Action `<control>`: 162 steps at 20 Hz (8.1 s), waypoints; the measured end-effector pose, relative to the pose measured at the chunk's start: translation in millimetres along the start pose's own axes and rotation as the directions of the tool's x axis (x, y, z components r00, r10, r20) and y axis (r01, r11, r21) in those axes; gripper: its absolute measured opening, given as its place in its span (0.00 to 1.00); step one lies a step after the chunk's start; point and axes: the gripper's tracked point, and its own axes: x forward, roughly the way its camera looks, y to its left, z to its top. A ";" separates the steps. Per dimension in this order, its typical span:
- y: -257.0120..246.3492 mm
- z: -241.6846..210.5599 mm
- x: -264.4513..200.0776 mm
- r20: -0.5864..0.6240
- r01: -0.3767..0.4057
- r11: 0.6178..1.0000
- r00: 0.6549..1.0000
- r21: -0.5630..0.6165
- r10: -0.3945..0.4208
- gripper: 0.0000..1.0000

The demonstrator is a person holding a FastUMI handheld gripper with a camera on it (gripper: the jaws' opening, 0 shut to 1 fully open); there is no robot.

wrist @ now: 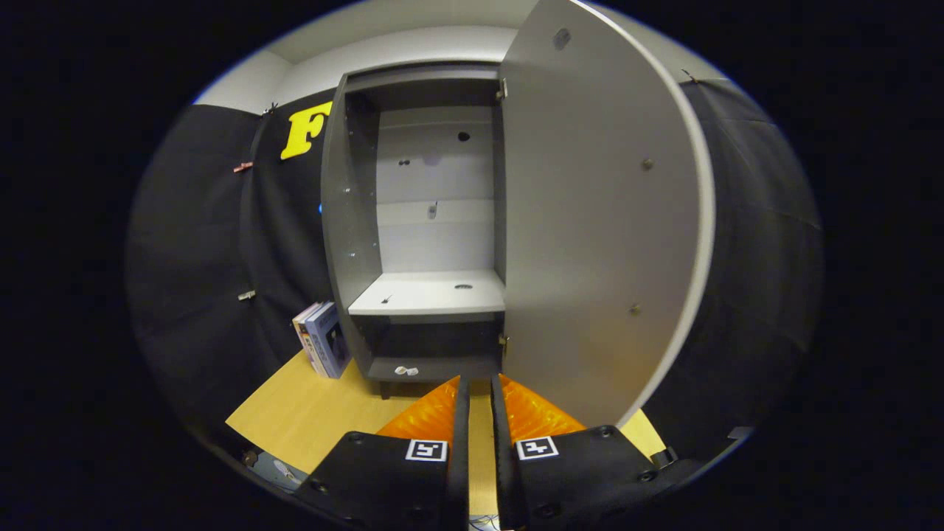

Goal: Open the shoe cabinet door, grab the shoes and put them into the shoe cabinet, then close the shoe cabinet door.

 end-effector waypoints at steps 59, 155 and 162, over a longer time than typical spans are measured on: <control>95.7 -335.2 218.3 -0.369 0.110 0.994 0.924 0.016 -0.096 0.05; 125.5 166.9 249.3 0.029 0.007 1.000 1.000 0.024 -0.008 0.84; 106.3 172.3 122.8 0.151 -0.029 0.999 0.988 0.045 0.022 0.84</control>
